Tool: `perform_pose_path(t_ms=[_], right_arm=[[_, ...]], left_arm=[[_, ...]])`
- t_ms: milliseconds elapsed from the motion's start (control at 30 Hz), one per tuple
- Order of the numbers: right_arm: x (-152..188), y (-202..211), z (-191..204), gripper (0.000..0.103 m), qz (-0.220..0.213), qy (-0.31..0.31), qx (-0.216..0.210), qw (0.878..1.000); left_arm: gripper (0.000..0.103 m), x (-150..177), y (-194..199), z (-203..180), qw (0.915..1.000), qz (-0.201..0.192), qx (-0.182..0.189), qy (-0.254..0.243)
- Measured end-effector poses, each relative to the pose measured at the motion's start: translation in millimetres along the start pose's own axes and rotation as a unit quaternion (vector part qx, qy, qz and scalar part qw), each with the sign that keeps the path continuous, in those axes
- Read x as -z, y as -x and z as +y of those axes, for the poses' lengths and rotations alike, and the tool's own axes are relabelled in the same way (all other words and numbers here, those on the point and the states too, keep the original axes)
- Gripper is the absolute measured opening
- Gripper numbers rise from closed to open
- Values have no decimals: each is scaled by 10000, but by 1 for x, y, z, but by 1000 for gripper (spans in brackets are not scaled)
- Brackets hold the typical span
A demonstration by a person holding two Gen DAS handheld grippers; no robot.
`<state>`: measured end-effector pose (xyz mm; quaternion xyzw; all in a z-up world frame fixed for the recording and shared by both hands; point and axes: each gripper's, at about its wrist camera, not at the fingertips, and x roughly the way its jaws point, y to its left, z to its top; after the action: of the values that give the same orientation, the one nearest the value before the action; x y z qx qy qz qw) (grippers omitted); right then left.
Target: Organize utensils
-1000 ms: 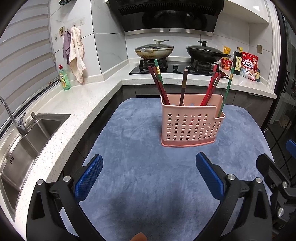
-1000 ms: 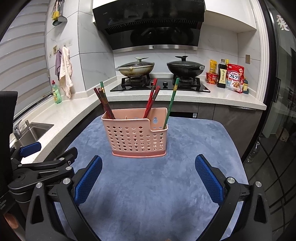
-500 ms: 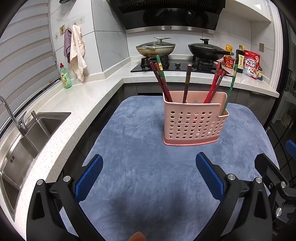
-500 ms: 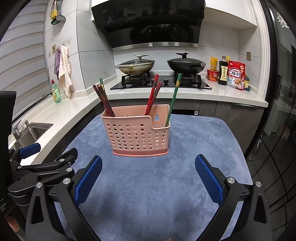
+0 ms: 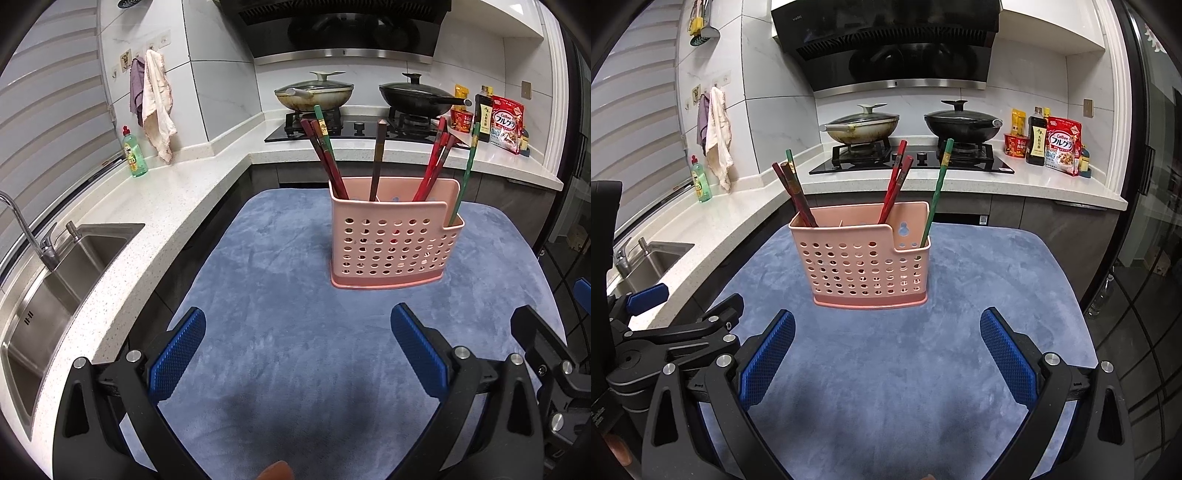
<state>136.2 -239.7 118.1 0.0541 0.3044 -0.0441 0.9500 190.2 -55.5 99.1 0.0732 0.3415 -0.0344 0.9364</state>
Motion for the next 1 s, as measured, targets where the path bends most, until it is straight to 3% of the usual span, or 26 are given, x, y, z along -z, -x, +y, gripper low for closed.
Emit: perform_pose_path(t_ms=[1000], right_arm=[[3, -10, 1, 97, 93, 66, 20, 9999]], left_arm=[[96, 1, -14, -3, 9997, 104, -143, -168]])
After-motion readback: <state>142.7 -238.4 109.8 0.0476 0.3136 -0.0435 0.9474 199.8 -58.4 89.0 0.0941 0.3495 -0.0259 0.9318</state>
